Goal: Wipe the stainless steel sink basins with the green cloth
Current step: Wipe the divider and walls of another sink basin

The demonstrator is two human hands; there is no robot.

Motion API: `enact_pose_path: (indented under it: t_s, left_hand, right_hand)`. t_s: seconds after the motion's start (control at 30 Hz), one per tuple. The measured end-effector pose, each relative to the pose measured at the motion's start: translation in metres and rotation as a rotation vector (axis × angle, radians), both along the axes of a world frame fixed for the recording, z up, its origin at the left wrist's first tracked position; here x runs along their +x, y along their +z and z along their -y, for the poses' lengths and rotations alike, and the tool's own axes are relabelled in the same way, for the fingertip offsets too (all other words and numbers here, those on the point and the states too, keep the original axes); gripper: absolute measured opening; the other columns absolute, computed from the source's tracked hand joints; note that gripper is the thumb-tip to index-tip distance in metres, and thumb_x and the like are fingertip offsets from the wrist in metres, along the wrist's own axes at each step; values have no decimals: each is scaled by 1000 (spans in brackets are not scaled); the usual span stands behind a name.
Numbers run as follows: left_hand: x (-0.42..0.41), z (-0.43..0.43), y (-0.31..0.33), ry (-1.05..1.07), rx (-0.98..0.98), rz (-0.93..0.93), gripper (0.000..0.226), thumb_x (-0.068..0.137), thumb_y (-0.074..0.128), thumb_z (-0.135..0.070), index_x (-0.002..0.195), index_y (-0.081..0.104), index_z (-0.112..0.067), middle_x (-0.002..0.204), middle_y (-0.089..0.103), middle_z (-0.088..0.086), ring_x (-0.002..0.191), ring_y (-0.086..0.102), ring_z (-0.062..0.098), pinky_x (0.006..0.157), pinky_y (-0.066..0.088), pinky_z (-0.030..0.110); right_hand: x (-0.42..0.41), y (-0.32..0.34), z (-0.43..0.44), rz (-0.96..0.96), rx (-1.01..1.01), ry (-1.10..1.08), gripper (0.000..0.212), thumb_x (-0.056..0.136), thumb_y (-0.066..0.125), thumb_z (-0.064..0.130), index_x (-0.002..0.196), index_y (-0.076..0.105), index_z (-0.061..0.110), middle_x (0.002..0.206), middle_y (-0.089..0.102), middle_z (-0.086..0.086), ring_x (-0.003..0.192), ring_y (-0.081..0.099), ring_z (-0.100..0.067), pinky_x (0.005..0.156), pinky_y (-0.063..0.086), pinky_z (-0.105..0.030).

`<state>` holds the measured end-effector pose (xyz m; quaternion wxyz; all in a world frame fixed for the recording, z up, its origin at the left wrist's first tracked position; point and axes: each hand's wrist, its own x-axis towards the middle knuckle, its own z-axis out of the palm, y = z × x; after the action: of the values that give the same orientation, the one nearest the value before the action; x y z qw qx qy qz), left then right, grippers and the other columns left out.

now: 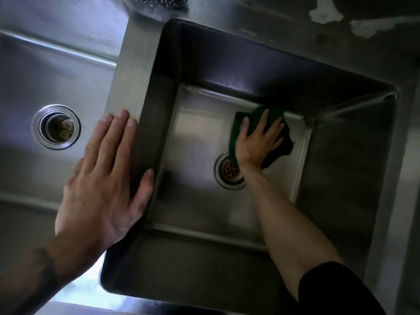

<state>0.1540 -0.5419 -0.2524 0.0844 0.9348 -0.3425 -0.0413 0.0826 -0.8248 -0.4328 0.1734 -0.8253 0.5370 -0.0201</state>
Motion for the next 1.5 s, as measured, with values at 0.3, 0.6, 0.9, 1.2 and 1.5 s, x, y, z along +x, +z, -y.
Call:
enact_pose_path:
  t_s: [0.3,0.6,0.9,1.2,1.5]
  left_hand:
    - [0,-2,0,22,-46,-33,75,104,43,-45,169,23,-12,178,19,3,166,10,16,120,28,36]
    - [3,-3,0,4,-76,-64,73,104,45,-42,168,26,-12,177,21,2,166,9,14,121,28,34]
    - [16,-7,0,-93,-294,-169,52,108,40,-8,158,38,7,169,32,20,161,25,35,135,11,34]
    - [18,-4,2,-31,-244,-101,51,111,45,-18,161,43,-8,169,39,9,160,33,27,129,30,42]
    - [21,-5,-2,-53,-252,-97,50,113,39,-20,160,44,-6,168,39,13,159,33,29,128,32,51]
  right_hand:
    - [-22,-15,20,115,-128,-4,54,108,48,45,153,52,15,165,36,-21,154,33,-38,123,25,-55]
    - [79,3,-85,206,98,97,56,107,54,38,158,43,16,170,23,-20,160,17,-36,129,7,-50]
    - [138,41,-127,739,508,-152,44,104,58,6,147,54,2,153,54,-19,145,48,-33,122,32,-36]
    - [143,81,-115,938,796,-249,50,111,45,41,153,50,14,138,57,22,114,52,24,98,37,-2]
    - [146,95,-130,837,879,-302,49,110,45,47,151,53,22,154,56,0,143,50,-17,123,36,-41]
